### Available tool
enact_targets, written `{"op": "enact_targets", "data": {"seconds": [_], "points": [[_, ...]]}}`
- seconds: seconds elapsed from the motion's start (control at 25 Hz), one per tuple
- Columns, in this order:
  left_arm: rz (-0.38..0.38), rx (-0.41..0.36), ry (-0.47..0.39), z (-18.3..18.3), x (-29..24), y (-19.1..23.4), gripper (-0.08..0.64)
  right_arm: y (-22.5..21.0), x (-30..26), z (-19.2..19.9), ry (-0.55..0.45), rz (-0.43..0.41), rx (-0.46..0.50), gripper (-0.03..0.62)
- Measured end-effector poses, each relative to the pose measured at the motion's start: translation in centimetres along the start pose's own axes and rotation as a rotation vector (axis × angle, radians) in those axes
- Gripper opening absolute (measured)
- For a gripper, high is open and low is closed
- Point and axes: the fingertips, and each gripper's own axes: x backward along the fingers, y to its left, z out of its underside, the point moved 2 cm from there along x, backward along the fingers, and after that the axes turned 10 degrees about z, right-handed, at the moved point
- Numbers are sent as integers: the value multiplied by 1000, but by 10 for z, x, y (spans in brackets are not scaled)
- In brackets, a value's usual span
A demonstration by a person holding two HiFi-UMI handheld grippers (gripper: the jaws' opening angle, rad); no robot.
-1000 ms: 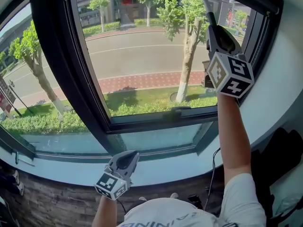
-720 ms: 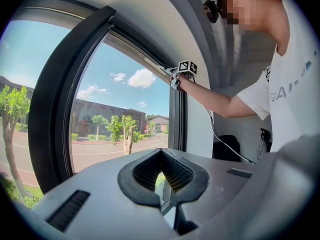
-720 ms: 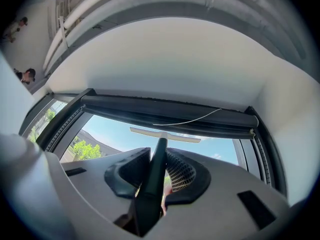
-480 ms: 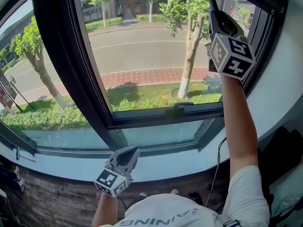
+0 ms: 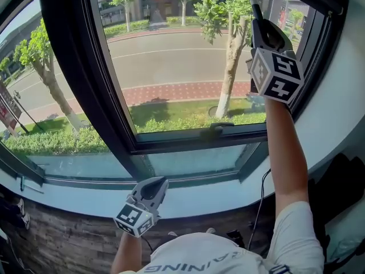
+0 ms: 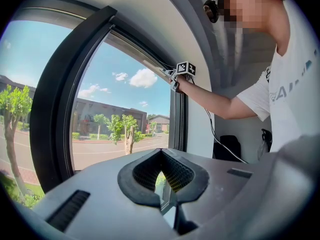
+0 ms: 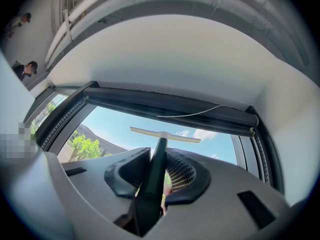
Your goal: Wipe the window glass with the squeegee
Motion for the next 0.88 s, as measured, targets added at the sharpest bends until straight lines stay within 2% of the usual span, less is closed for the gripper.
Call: {"op": "enact_targets", "data": {"seconds": [0.88], "points": [[7, 7, 14, 4, -12, -3, 14, 7, 50, 60, 88, -3, 15, 98]]}}
